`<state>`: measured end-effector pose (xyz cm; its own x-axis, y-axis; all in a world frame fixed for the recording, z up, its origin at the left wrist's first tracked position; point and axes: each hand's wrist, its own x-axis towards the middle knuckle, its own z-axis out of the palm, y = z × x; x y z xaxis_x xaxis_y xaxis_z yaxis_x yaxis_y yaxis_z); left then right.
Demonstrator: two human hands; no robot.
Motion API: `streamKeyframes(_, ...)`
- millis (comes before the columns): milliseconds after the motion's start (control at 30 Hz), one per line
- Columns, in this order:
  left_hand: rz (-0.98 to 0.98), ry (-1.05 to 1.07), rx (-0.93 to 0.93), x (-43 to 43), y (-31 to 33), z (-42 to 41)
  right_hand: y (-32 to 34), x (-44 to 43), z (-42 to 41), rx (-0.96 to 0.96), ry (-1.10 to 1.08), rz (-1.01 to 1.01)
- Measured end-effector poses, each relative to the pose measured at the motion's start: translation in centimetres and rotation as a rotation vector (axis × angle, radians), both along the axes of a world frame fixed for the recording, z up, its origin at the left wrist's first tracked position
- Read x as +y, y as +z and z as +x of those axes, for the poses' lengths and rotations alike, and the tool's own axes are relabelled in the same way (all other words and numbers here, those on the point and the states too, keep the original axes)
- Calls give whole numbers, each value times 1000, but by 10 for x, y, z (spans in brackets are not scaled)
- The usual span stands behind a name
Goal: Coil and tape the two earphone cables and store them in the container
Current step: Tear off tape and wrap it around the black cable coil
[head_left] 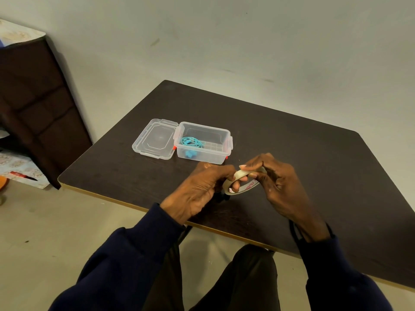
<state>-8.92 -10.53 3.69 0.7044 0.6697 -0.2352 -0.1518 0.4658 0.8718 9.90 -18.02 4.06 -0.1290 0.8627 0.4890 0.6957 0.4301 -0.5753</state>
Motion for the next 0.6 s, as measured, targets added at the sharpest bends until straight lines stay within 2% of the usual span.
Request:
streamKeyframes(233, 26, 48, 15, -2, -2, 4, 3, 2, -4, -16, 14, 24)
streamKeyframes(433, 173, -160, -58, 6, 5, -10, 6, -2, 0, 144, -25, 16)
streamKeyframes(600, 381, -59, -100, 5, 2, -8, 0, -3, 5, 308, -59, -27)
